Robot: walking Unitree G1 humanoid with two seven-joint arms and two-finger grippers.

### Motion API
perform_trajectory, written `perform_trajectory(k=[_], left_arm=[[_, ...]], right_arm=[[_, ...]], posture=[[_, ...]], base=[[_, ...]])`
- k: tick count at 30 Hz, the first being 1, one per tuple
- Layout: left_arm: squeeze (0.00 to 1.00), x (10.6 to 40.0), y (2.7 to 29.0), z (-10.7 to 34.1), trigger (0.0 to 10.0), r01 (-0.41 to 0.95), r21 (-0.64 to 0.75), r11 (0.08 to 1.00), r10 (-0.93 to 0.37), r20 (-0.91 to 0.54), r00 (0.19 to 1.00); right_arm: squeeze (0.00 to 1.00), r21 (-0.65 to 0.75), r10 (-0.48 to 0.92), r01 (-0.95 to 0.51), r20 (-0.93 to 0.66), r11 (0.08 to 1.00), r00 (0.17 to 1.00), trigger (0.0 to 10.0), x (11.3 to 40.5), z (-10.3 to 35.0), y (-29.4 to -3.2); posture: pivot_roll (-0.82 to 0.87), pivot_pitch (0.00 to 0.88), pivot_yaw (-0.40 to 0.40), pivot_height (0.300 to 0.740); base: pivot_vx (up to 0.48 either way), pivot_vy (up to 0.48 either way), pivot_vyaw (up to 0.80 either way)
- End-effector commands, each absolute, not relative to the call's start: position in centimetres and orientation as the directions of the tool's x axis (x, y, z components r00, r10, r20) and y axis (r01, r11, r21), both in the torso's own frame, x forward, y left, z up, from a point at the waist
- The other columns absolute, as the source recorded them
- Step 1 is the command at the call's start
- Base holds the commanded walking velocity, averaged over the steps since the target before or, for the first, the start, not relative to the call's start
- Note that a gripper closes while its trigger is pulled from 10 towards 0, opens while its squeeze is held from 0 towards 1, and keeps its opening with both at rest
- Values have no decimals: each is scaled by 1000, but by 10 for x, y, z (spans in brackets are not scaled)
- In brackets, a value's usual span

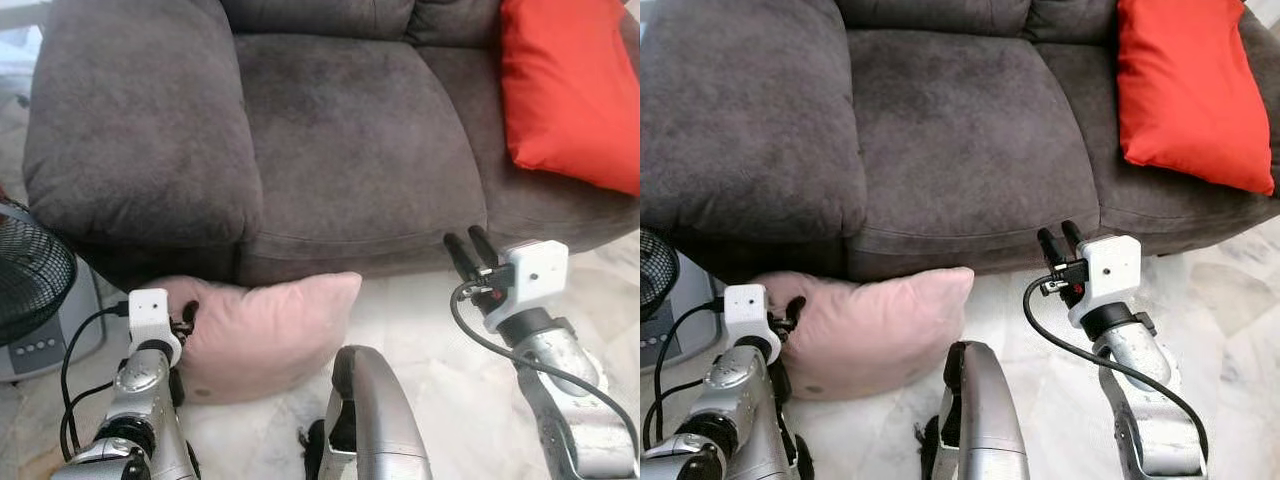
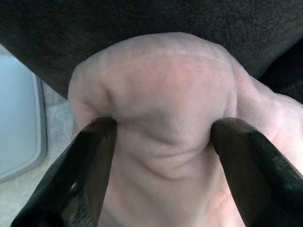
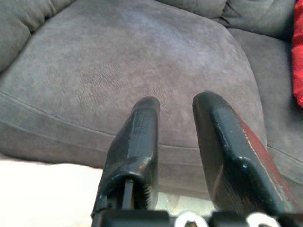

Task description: Move the pillow to the sofa from floor

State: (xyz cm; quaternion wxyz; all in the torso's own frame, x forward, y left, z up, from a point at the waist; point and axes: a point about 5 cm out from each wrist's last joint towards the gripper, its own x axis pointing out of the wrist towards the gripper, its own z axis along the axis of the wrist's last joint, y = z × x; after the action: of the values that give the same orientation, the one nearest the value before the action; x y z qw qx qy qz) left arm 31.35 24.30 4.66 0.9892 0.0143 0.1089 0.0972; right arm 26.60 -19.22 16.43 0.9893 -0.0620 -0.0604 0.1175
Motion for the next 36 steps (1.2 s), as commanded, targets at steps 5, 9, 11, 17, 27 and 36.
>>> perform_trajectory(k=[5, 9, 11, 17, 27, 36], left_arm=[[0, 313, 242, 43, 10000, -176, 22, 984, 176, -236, 956], [0, 313, 247, 42, 10000, -149, 44, 988, 155, -290, 944], [0, 313, 247, 41, 0, -148, 51, 988, 157, -292, 943], [0, 313, 249, 42, 0, -151, 45, 987, 158, -285, 945], [0, 311, 252, 41, 0, -145, 32, 989, 148, -300, 942], [0, 308, 250, 36, 0, -124, 3, 992, 118, -311, 943]], right_arm=[[0, -155, 214, -199, 82, 968, 973, 10000, 258, 167, -205], [0, -169, 211, -197, 70, 966, 975, 10000, 254, 169, -210], [0, -172, 213, -199, 63, 965, 975, 10000, 252, 169, -211], [0, -171, 214, -203, 53, 964, 975, 10000, 251, 169, -210], [0, -176, 220, -209, 41, 962, 975, 10000, 249, 171, -210], [0, -175, 220, -212, 31, 962, 975, 10000, 249, 171, -209]], posture=[[-101, 341, -315, 508], [-126, 351, -323, 508], [-127, 354, -323, 508], [-127, 359, -328, 508], [-141, 368, -330, 508], [-141, 372, -335, 508]], base=[[0, 0, 0], [0, 0, 0], [0, 0, 0], [0, 0, 0], [0, 0, 0], [0, 0, 0]])
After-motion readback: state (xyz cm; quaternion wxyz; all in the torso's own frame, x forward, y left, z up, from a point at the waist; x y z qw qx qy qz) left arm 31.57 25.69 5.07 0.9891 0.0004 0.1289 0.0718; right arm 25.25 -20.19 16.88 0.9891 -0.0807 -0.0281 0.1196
